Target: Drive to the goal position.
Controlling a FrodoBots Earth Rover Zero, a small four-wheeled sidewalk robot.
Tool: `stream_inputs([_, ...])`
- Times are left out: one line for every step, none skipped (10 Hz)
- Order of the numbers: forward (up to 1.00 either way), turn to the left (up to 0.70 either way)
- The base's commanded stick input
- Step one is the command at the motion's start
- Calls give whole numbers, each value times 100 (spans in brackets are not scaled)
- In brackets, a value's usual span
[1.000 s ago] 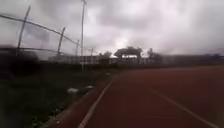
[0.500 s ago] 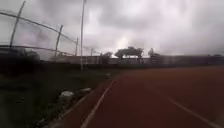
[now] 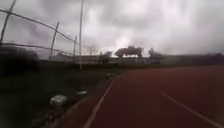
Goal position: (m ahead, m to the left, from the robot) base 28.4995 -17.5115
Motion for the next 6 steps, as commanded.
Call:
stream_inputs([70,-27])
stream_inputs([70,0])
stream_inputs([70,0])
stream_inputs([70,0])
stream_inputs([70,0])
stream_inputs([70,0])
